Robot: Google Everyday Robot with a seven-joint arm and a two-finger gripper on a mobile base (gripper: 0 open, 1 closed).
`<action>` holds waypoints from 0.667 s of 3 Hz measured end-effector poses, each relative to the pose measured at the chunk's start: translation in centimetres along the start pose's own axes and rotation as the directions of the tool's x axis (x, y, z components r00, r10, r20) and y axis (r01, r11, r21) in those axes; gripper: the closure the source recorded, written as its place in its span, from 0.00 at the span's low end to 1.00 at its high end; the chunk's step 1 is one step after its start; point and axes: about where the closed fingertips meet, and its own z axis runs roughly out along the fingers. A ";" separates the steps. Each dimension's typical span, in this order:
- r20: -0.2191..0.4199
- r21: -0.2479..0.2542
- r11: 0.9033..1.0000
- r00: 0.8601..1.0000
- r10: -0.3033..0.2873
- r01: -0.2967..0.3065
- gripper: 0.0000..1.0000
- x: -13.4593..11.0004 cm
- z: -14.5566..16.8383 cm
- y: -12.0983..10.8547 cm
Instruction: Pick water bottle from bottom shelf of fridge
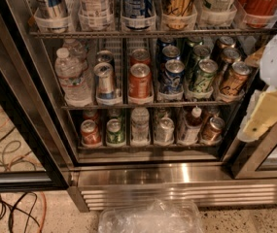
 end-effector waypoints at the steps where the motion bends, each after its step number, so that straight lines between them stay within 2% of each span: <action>1: 0.030 0.034 0.999 1.000 0.007 -0.008 0.00 0.6 3.9 0.9; 2: 0.065 0.056 0.998 0.997 -0.031 0.027 0.00 0.4 9.1 2.2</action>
Offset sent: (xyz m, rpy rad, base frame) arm 0.0662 0.0415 -0.1347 0.0944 -0.3200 0.0691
